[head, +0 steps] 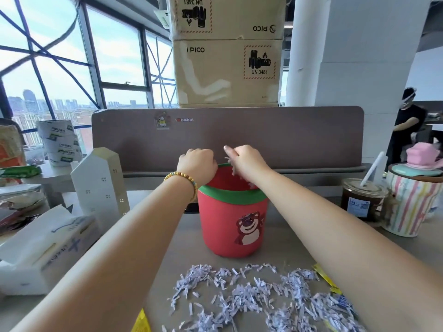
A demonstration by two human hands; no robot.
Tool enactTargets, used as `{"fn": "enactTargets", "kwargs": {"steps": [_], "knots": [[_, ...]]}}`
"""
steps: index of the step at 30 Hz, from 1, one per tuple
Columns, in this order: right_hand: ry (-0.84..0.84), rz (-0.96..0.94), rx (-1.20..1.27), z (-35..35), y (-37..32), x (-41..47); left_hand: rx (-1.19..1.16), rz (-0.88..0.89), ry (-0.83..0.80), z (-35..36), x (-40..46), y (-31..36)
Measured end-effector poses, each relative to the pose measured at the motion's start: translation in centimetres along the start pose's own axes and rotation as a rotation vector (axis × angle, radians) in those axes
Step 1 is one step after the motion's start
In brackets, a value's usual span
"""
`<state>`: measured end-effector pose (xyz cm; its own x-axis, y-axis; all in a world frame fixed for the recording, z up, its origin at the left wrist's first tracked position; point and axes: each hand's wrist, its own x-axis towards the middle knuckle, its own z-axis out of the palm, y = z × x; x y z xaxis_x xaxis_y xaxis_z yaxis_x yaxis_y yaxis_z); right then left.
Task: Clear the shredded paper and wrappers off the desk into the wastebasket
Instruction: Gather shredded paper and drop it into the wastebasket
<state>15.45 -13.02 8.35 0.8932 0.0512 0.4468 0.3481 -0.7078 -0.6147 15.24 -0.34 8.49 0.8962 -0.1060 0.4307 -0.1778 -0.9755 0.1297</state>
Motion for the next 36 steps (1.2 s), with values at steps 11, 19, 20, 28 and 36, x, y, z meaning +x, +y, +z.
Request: {"fn": "enactTargets", "kwargs": {"steps": [11,19,20,28,36], "knots": [[-0.282,0.026,-0.691,-0.5,-1.8,-1.8,-0.035,0.012,0.015,-1.2,-2.2,0.5],[0.169,-0.251,-0.491,-1.9,-2.2,-8.6,-0.153,0.035,0.129,-2.9,-9.0,0.7],[0.226,-0.278,-0.437,-1.7,-2.1,-9.9,-0.171,0.039,0.137,-2.6,-10.2,0.5],[0.059,-0.239,-0.434,2.4,0.7,-20.3,-0.243,-0.009,-0.174,2.8,-20.4,-0.9],[-0.425,0.131,-0.546,4.6,3.6,-24.3,-0.087,-0.006,-0.401,7.2,-25.9,-0.7]]}}
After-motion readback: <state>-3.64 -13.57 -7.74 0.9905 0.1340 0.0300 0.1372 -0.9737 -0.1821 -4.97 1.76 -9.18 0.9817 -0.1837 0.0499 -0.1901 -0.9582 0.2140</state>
